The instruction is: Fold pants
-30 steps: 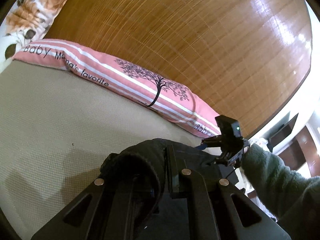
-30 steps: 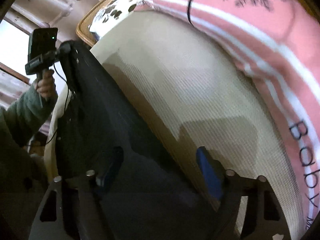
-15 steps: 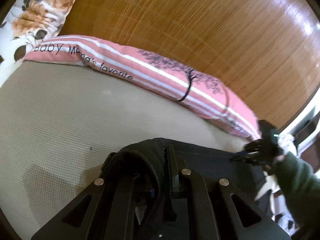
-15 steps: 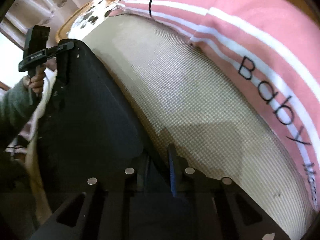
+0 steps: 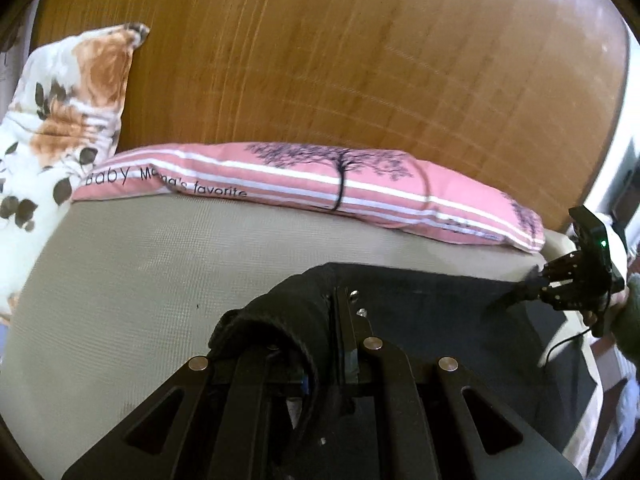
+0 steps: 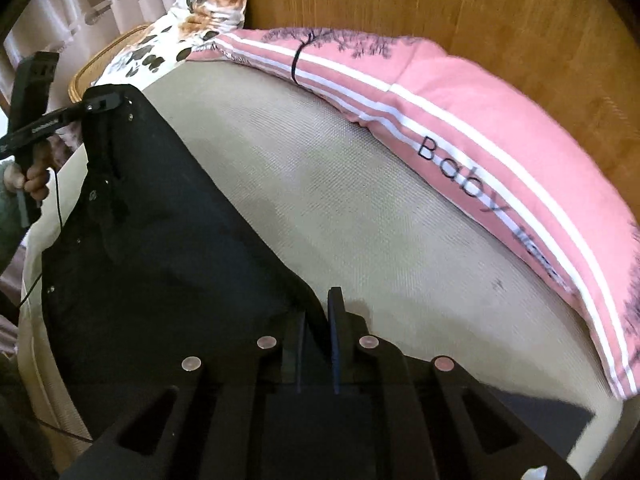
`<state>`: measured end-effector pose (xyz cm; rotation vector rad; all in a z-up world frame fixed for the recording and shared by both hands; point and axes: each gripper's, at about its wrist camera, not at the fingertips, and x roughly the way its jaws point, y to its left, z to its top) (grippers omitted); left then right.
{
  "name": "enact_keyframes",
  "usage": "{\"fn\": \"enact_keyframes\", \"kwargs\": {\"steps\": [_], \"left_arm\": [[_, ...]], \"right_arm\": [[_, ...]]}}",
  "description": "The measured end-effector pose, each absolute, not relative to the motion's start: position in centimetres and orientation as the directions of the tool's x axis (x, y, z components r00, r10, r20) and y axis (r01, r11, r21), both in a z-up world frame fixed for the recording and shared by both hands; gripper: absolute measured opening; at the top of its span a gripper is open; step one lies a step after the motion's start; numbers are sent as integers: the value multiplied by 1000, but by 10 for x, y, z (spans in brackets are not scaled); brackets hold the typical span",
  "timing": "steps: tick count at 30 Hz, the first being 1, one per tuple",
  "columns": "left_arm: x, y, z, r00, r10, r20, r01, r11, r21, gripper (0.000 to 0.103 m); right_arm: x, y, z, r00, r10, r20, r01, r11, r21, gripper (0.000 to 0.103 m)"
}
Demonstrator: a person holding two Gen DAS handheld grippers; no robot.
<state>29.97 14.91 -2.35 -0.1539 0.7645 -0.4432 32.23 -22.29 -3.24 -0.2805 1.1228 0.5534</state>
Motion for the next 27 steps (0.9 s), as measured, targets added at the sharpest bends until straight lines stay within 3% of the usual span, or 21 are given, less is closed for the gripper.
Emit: {"fn": "enact_keyframes", "kwargs": {"steps": [8,14,18,24,27], "left_arm": [[215,157,2,618,-492,-613,409,867,-284,9],[159,159,1,569,-519,-638,467,843,-269,9],[126,158,-26,479,-517,-709,484,830,-279,9],[90,142,-79,338,-421,-842,530,824,-199,10],[82,138,-89,322,-382,-866,521,835,-175,15]], "right_arm": [[233,-239,4,396,285,-873,-476,877,70,7],[161,-236,-4,389,303,-870,-432,894,118,7],[119,-231,-32,333,296,-895,-419,897,140,7],[93,-225,-85,270,258,-927,-380,914,143,7],[90,-218,-95,276,217,-936,-369,924,105,8]]}}
